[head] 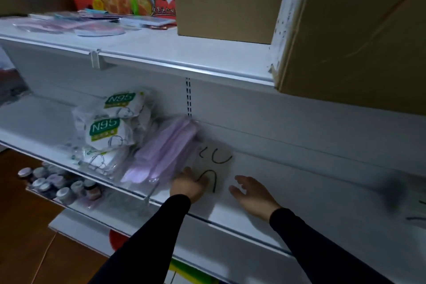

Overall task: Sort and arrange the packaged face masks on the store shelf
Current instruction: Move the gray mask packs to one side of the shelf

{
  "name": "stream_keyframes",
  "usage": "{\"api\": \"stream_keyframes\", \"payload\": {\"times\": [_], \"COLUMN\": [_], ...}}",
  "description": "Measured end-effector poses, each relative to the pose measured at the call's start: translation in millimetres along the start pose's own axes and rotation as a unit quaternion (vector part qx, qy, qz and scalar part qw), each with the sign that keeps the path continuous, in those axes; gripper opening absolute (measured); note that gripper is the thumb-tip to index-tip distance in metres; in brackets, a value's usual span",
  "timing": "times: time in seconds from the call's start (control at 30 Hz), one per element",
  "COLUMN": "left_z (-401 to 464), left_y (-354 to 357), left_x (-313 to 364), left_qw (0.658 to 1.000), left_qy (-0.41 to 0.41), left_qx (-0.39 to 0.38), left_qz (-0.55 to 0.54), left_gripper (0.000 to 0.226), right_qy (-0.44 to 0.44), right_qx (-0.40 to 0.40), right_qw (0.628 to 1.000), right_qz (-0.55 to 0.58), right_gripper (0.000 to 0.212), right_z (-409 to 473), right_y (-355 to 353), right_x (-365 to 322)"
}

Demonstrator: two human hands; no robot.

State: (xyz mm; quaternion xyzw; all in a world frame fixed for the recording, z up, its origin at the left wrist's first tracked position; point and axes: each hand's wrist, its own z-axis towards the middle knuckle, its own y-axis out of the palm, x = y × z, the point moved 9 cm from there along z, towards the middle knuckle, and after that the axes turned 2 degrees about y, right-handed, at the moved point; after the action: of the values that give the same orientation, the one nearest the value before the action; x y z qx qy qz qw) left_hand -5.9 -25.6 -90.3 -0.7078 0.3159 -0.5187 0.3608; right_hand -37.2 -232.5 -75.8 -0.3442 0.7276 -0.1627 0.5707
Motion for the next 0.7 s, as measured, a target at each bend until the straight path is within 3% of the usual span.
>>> {"api": "stream_keyframes", "payload": {"times": [0.17,0.3,0.43,0.53,0.7], "left_z": [21.9,24.6,26.0,11.5,-21.0], "left_y": [4.6,12.1,16.9,9.4,13.6], "left_x": [-0.4,3.4,33.4,72.7,127.2], "left_qw": [0.994,0.990,0.998,0.992,0.951], "left_qy": [-0.086,-0.137,-0.024,0.117,0.287], "left_qx": [-0.002,-0.019,-0.030,-0.035,-0.111], "left_qz": [0.066,0.038,-0.047,-0.022,0.035], "left_gripper": [0.090,0.084,0.055,0.039,0.041], "right_qy": [0.033,0.053,0.062,0.061,0.084], "right_qx": [0.010,0.034,0.074,0.141,0.266], "right_qw": [0.999,0.998,0.995,0.986,0.949], "right_qz": [-0.008,0.007,0.027,0.063,0.145], "right_gripper": [0.057,0.055,0.052,0.054,0.096], "right_z": [-0.3,-4.0,-7.9,-11.8,-29.2], "right_y": [3.8,-6.7,-22.9,-46.6,-101.4], "right_x": [11.6,25.9,40.3,52.4,95.2]}}
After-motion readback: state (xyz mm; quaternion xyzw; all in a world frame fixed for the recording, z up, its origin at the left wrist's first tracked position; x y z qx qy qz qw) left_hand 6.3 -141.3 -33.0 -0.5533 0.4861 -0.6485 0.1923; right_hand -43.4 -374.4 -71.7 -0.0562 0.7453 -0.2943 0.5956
